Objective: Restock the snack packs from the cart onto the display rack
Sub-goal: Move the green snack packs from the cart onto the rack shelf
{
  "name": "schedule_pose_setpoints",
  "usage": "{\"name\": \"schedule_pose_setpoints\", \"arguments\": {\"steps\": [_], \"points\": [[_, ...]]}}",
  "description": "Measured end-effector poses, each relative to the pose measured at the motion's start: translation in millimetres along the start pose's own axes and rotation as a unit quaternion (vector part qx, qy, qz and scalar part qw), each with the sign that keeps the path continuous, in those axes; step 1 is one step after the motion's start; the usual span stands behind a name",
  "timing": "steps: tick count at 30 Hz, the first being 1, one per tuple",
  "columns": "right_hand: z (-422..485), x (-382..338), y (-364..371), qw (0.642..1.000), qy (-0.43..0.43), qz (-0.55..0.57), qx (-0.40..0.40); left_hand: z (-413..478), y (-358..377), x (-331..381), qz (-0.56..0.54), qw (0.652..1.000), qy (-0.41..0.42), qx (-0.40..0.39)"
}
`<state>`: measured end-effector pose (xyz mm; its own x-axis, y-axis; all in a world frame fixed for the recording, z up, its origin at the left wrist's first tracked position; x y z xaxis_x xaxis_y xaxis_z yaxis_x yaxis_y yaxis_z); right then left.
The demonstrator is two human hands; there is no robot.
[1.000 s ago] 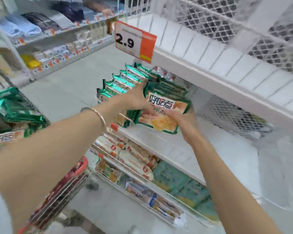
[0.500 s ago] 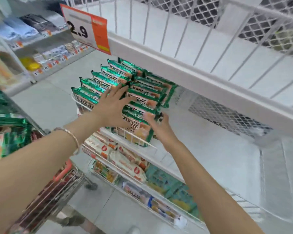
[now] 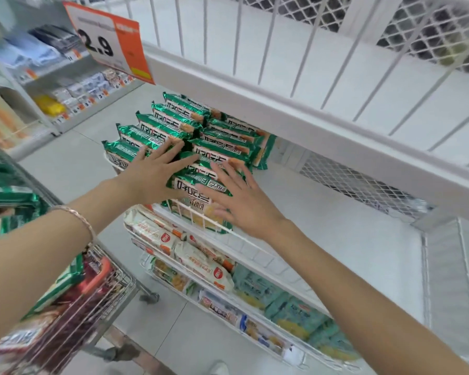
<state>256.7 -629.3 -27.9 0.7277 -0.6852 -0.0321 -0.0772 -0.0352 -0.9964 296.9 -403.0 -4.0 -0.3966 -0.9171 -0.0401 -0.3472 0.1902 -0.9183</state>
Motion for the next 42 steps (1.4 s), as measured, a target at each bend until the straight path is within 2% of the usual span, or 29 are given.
{"name": "schedule_pose_setpoints", "arguments": {"steps": [2, 5, 8, 10, 12, 14, 16, 20, 24, 30, 33, 34, 37, 38, 40, 42], "points": [[13.2, 11.2, -0.9, 0.999, -0.008, -0.013, -0.039, 4.3, 0.6, 0.5, 0.014, 1.000, -0.011, 0.009], [14.5, 16.9, -1.2, 0.998, -0.009, -0.026, -0.055, 5.8, 2.1, 3.4, 0.018, 1.000, -0.014, 0.021], [11.5, 9.1, -9.3, 0.997, 0.026, 0.020, -0.068, -7.8, 3.4, 3.9, -0.004, 0.999, -0.004, 0.047], [13.2, -4.5, -21.3, 0.991, 0.080, 0.097, -0.052, -28.7, 6.8, -3.9, -0.056, 0.994, -0.019, 0.088], [20.3, -26.2, -37.7, 0.987, 0.099, 0.124, 0.008, -58.9, 17.5, -21.3, -0.110, 0.983, -0.047, 0.139], [37.2, -54.2, -50.0, 0.992, 0.077, 0.088, 0.044, -93.2, 38.6, -48.0, -0.134, 0.977, -0.076, 0.151], [63.1, -84.7, -55.3, 0.997, 0.040, 0.043, 0.048, -128.7, 65.5, -81.0, -0.141, 0.974, -0.115, 0.134], [122.9, -154.4, -46.1, 0.997, -0.016, 0.067, 0.036, -208.8, 111.4, -148.1, -0.166, 0.956, -0.211, 0.116], [183.7, -228.9, -16.4, 0.995, -0.050, 0.076, -0.050, -289.9, 154.9, -201.8, -0.203, 0.930, -0.299, 0.070], [248.3, -329.0, 30.5, 0.976, -0.058, 0.128, -0.166, -378.5, 206.7, -256.6, -0.273, 0.885, -0.374, 0.053], [281.1, -359.9, 52.3, 0.943, 0.041, 0.276, -0.179, -404.3, 229.3, -270.7, -0.325, 0.859, -0.394, 0.049], [291.5, -366.4, 57.4, 0.913, 0.104, 0.353, -0.175, -409.6, 234.7, -272.4, -0.338, 0.853, -0.395, 0.051], [315.6, -386.0, 74.3, 0.772, 0.250, 0.552, -0.194, -418.1, 245.6, -271.9, -0.369, 0.841, -0.391, 0.059], [320.5, -391.6, 80.9, 0.752, 0.265, 0.565, -0.211, -419.0, 247.6, -270.8, -0.381, 0.836, -0.389, 0.061], [326.4, -397.2, 91.1, 0.762, 0.275, 0.535, -0.241, -417.3, 251.6, -271.3, -0.413, 0.823, -0.383, 0.075], [332.1, -390.4, 99.0, 0.785, 0.276, 0.492, -0.254, -412.0, 251.6, -275.2, -0.477, 0.783, -0.383, 0.115]]}}
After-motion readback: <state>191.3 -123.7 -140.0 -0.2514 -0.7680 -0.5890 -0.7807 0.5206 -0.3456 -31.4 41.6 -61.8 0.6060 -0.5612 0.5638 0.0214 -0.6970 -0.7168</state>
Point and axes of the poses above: each hand's wrist, its own z-axis towards the middle knuckle, its own y-axis out of the palm, x = y × z, the point moved 3 cm from there along z, towards the middle knuckle, and after that the axes turned 13 degrees about -x, right-handed, at the moved point
